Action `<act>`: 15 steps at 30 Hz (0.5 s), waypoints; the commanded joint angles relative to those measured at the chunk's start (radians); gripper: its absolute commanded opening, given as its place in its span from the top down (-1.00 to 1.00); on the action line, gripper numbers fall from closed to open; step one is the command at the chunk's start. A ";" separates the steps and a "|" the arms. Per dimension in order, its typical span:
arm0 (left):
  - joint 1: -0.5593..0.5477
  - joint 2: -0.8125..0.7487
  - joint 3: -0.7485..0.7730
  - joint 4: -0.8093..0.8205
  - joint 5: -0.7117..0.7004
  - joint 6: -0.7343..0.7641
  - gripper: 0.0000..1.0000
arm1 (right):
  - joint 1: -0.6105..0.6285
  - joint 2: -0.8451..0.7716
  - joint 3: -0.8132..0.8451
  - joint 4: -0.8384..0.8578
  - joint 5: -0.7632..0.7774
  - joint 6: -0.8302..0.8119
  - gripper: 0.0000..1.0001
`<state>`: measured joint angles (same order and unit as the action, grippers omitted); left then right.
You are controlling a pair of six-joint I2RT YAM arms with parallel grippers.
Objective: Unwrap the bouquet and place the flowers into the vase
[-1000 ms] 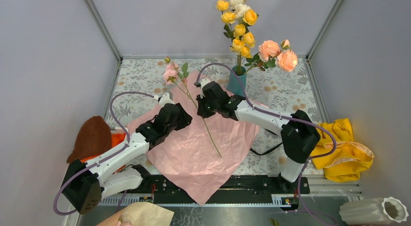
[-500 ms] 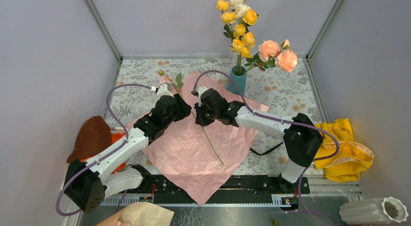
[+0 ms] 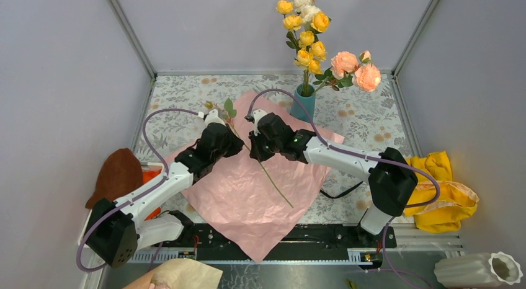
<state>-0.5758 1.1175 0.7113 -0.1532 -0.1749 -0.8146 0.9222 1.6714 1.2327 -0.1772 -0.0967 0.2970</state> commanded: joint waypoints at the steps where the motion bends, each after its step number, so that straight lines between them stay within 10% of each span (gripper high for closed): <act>1: 0.014 0.052 0.006 0.047 0.027 0.029 1.00 | 0.029 -0.064 0.020 0.041 -0.041 0.011 0.99; 15: 0.017 -0.027 -0.060 0.021 0.006 0.057 1.00 | 0.029 -0.114 0.039 0.013 0.079 0.011 0.60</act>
<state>-0.5732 1.1152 0.6754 -0.1356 -0.1410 -0.8013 0.9302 1.6390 1.2312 -0.2073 -0.0608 0.2996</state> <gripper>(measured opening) 0.007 0.112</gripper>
